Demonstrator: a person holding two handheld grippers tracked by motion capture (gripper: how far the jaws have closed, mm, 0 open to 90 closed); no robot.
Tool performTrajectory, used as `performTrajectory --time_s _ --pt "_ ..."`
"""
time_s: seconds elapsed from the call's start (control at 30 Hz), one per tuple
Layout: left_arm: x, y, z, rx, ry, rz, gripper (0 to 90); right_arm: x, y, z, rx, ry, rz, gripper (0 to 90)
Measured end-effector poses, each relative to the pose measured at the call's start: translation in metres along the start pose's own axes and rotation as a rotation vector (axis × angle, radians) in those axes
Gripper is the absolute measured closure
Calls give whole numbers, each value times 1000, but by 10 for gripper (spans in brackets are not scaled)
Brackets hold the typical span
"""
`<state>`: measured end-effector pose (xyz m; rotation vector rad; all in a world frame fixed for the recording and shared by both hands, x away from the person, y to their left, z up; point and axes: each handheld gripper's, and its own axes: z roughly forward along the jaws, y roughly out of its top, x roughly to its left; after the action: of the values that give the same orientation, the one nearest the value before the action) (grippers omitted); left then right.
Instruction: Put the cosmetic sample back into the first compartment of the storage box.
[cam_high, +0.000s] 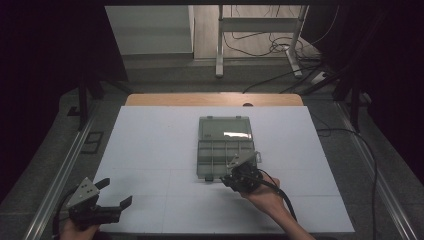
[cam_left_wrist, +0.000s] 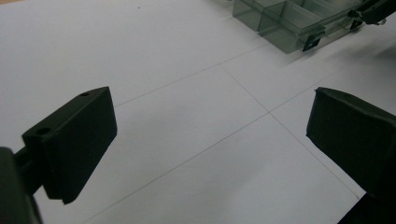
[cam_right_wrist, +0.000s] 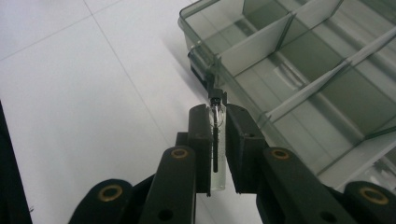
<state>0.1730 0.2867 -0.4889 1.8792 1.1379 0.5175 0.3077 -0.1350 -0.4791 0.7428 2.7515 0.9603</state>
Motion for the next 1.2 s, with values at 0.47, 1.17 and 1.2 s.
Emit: performTrajectory --time_s 0.47,1.17,1.2 --pt "1 0 0 2 -4 -6 22 -7 10 -6 -40 -9 40 805" --pt "2 0 1 4 -15 -13 26 -22 35 1 -88 -41 53 806" --pt "2 0 1 4 -15 -13 26 -23 37 3 -91 -42 55 806"
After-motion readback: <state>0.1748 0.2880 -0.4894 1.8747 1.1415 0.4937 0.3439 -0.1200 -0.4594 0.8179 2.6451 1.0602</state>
